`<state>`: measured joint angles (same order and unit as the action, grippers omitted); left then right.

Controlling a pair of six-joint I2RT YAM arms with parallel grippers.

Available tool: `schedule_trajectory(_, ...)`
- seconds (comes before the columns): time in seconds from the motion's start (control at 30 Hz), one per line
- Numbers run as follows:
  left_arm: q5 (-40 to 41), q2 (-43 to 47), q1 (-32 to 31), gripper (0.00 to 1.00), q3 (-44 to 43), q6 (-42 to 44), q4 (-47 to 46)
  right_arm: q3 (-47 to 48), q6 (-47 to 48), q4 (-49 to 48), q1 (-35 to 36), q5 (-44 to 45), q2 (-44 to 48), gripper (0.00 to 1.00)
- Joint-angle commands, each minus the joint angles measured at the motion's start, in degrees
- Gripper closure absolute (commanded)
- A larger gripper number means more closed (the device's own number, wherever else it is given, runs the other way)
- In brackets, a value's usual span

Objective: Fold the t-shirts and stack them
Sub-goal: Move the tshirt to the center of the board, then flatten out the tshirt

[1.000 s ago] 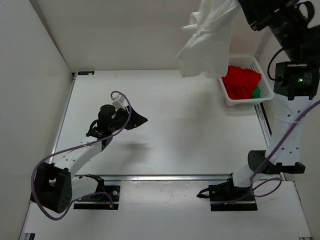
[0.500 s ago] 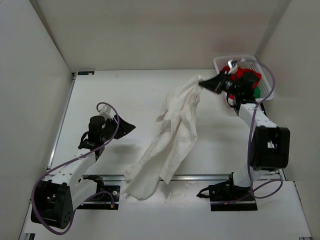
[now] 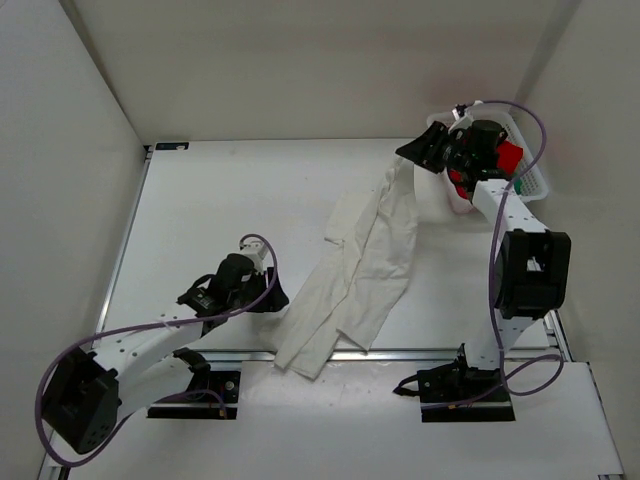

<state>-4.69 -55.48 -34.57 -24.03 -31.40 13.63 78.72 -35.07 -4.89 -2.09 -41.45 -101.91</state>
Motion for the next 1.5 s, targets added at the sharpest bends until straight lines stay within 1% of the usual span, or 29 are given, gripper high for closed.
schedule_trajectory(0.0, 0.14, -4.10, 0.81, 0.33, 0.39, 2.92, 2.82, -2.49, 11.16, 13.83, 1.91, 15.40, 7.77, 0.46)
schedule_trajectory(0.07, -2.24, -7.34, 0.21, 0.35, 0.83, 2.75, 0.45, -9.06, 12.74, 14.90, 4.10, 21.04, 12.67, 0.40)
schedule_trajectory(0.13, -5.75, -9.45, -0.67, 0.36, 0.48, 2.49, -1.66, -20.03, 12.83, 13.86, 5.59, 26.05, 17.24, 0.41)
schedule_trajectory(0.17, -6.29, -10.51, -1.46, 0.40, 0.22, 2.31, -2.81, -23.31, 12.49, 11.76, 5.78, 26.42, 20.75, 0.43)
schedule_trajectory(0.2, -6.47, -11.13, -1.29, 0.47, 0.13, 2.04, -3.08, -28.83, 11.52, 10.96, 6.91, 26.34, 22.44, 0.47)
schedule_trajectory(0.23, -6.65, -12.09, -1.81, 0.51, 0.13, 1.96, -3.78, -34.45, 10.82, 9.91, 7.36, 26.77, 24.98, 0.49)
schedule_trajectory(0.27, -7.08, -12.97, -1.56, 0.57, 0.04, 1.61, -4.92, -37.47, 8.64, 8.85, 8.93, 27.03, 25.96, 0.51)
schedule_trajectory(0.33, -9.98, -13.86, -0.07, 0.69, 0.21, 0.55, -7.81, -47.38, 5.55, 5.25, 12.27, 27.48, 31.48, 0.58)
schedule_trajectory(0.47, -9.55, -14.22, -0.59, 0.83, -1.45, -0.94, -10.02, -54.98, 3.26, 6.46, 17.20, 32.65, 37.03, 0.55)
schedule_trajectory(0.53, -10.25, -14.56, -0.15, 0.88, -1.46, -2.61, -12.04, -58.14, 1.94, 7.43, 17.64, 35.98, 38.27, 0.52)
schedule_trajectory(0.63, -10.34, -15.35, 1.61, 0.92, -2.25, -3.23, -13.01, -60.17, 1.23, 5.86, 16.51, 34.96, 38.72, 0.47)
schedule_trajectory(0.7, -12.35, -16.58, 2.66, 0.92, -3.39, -2.97, -14.07, -59.82, 1.67, 5.24, 16.50, 34.07, 36.53, 0.47)
schedule_trajectory(0.73, -14.10, -17.11, 3.18, 0.85, -3.39, -2.53, -13.63, -58.69, 1.85, 5.50, 17.11, 34.50, 35.91, 0.47)
schedule_trajectory(0.77, -14.99, -16.85, 3.36, 0.73, -2.87, -2.18, -12.15, -57.63, 2.11, 6.28, 17.81, 35.64, 35.21, 0.47)
schedule_trajectory(0.8, -13.61, -15.72, 3.63, 0.62, -2.17, -0.87, -9.96, -57.54, 2.28, 7.42, 18.60, 37.65, 35.03, 0.48)
schedule_trajectory(0.83, -13.42, -14.49, 3.54, 0.57, -1.46, -0.60, -7.41, -57.19, 2.29, 7.43, 19.31, 38.11, 34.76, 0.48)
schedule_trajectory(0.87, -12.98, -13.52, 4.32, 0.49, -0.24, 0.71, -6.95, -56.84, 2.29, 7.78, 19.14, 38.72, 35.37, 0.47)
schedule_trajectory(0.9, -12.98, -11.07, 6.07, 0.46, 0.73, 0.98, -5.03, -56.92, 2.63, 8.05, 19.05, 38.81, 36.07, 0.47)
schedule_trajectory(0.97, -13.33, -7.98, 8.19, 0.35, 1.44, 2.82, -2.64, -56.92, 2.81, 8.66, 19.40, 39.95, 36.34, 0.47)
schedule_trajectory(1.0, -13.68, -6.23, 8.81, 0.34, 1.70, 2.92, -0.90, -57.01, 2.73, 9.01, 19.05, 39.87, 37.30, 0.47)
schedule_trajectory(1.07, -17.17, -4.99, 9.52, 0.26, 2.14, 3.01, 0.35, -57.53, 3.16, 9.02, 18.88, 39.35, 37.66, 0.48)
schedule_trajectory(1.1, -18.50, -4.46, 8.82, 0.23, 2.93, 2.66, 0.78, -57.54, 3.43, 9.28, 17.83, 38.30, 37.75, 0.48)
schedule_trajectory(1.17, -19.83, -3.23, 7.94, 0.22, 3.81, 1.35, 1.05, -58.50, 2.99, 8.67, 17.21, 37.06, 37.66, 0.47)
schedule_trajectory(1.2, -21.05, -2.27, 7.24, 0.23, 4.86, 0.99, 0.53, -58.76, 3.25, 8.49, 17.20, 36.80, 37.83, 0.47)
schedule_trajectory(1.33, -23.08, 0.11, 4.08, 0.33, 6.36, -0.07, 0.17, -59.47, 3.25, 7.96, 17.47, 36.35, 37.31, 0.47)
schedule_trajectory(1.37, -22.39, 0.11, 3.63, 0.39, 6.37, -0.33, 0.08, -59.30, 3.08, 7.70, 17.12, 35.83, 37.22, 0.47)
schedule_trajectory(1.4, -22.73, 0.46, 2.93, 0.46, 7.24, -0.07, -0.26, -59.47, 3.25, 7.09, 16.86, 35.13, 36.52, 0.48)
schedule_trajectory(1.43, -22.12, -0.14, 2.67, 0.56, 6.98, -0.76, -1.40, -59.47, 3.25, 6.56, 16.50, 34.34, 36.26, 0.50)
schedule_trajectory(1.47, -22.03, -0.67, 2.58, 0.62, 7.07, -0.86, -2.37, -59.38, 3.08, 6.21, 16.50, 34.07, 35.73, 0.52)
